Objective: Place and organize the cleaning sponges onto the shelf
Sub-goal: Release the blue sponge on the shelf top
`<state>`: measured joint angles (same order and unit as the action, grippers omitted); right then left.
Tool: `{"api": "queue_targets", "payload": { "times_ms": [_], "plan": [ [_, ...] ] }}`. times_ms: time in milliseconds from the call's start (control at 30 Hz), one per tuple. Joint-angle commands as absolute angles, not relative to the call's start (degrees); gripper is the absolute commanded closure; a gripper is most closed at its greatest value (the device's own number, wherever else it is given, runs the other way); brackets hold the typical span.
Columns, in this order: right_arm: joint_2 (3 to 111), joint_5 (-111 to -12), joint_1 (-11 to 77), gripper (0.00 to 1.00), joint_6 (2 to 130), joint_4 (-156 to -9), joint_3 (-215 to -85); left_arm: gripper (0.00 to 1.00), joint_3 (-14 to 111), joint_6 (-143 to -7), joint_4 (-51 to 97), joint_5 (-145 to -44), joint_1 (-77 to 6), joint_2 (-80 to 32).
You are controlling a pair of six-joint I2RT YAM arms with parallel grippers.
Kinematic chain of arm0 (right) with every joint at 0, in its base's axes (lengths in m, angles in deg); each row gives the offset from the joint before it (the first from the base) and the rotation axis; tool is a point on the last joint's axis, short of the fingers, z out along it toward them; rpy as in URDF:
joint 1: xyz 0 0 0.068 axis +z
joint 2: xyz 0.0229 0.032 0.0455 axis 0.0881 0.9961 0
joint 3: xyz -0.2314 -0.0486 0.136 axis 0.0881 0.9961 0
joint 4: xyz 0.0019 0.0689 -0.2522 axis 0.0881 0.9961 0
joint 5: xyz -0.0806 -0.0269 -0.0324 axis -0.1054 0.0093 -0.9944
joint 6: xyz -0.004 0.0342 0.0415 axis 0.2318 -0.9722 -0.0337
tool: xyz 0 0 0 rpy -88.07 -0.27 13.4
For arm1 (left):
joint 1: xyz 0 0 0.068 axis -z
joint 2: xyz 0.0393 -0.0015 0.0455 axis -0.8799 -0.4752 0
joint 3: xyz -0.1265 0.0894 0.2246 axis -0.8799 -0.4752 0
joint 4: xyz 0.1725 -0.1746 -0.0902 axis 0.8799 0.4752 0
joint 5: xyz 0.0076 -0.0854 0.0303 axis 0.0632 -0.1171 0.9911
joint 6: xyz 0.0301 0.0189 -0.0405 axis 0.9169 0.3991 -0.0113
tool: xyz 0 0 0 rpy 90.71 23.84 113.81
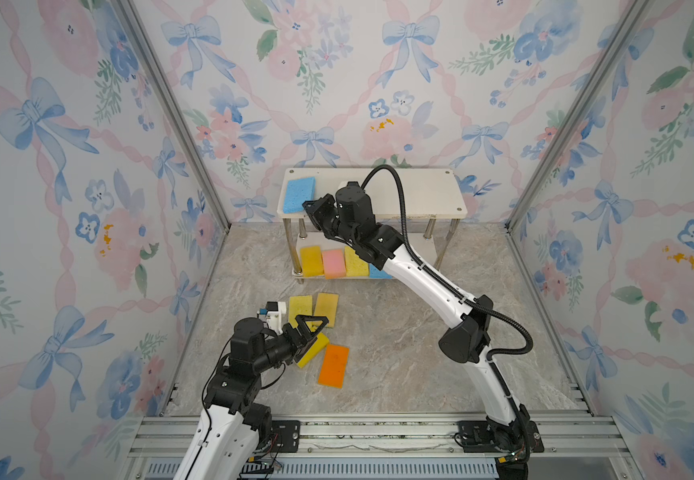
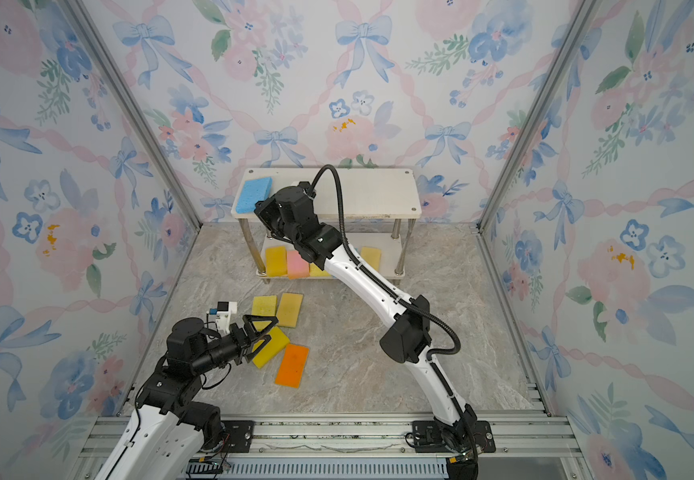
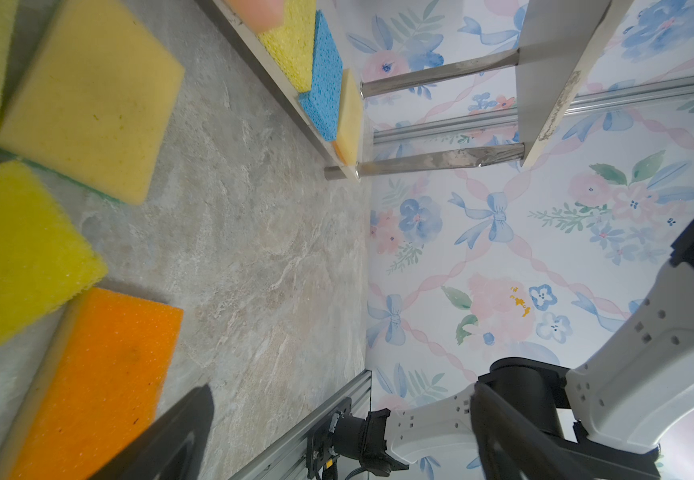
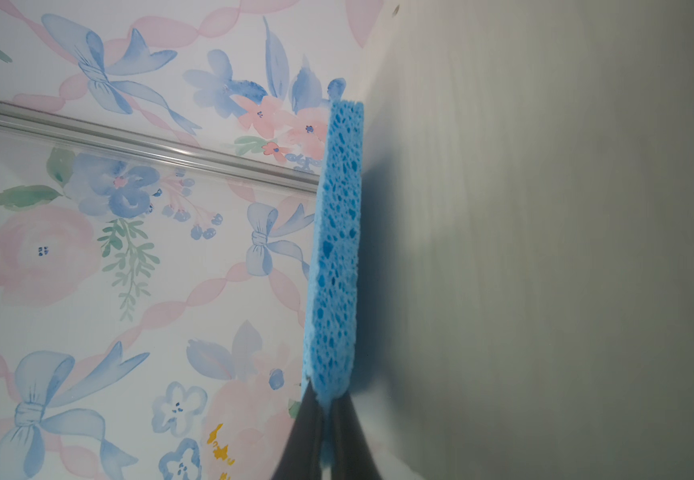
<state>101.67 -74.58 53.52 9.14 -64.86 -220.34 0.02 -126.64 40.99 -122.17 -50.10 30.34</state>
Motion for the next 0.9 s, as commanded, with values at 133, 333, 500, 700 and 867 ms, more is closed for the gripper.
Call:
{"api": "queue_targets", "payload": {
  "times_ms": [133,333,500,700,867],
  "plan": [
    [103.5,-71.8,52.3,0.59,9.6,-60.0,-224.7,0.02,0.8,-125.3,41.9,-123.6,-50.9,30.7],
    [102.6,-72.4,51.9,0.44,14.0,-52.7,-225.8,0.02,0.9,-125.1,41.9,-123.5,-51.1,30.3],
    [102.1,-72.2,51.6,0.43,16.7,-46.4,-225.9,0.02,1.0,-125.0,41.9,-123.3,-51.1,30.0],
    [100.5,-74.0,51.8,0.37,21.3,-39.5,-226.4,0.02,1.1,-125.0,41.9,-123.2,-51.2,29.6],
    [99.8,-73.9,51.9,0.35,24.9,-36.9,-226.4,0.02,1.4,-124.8,41.9,-123.3,-51.2,29.4]
  ]
}}
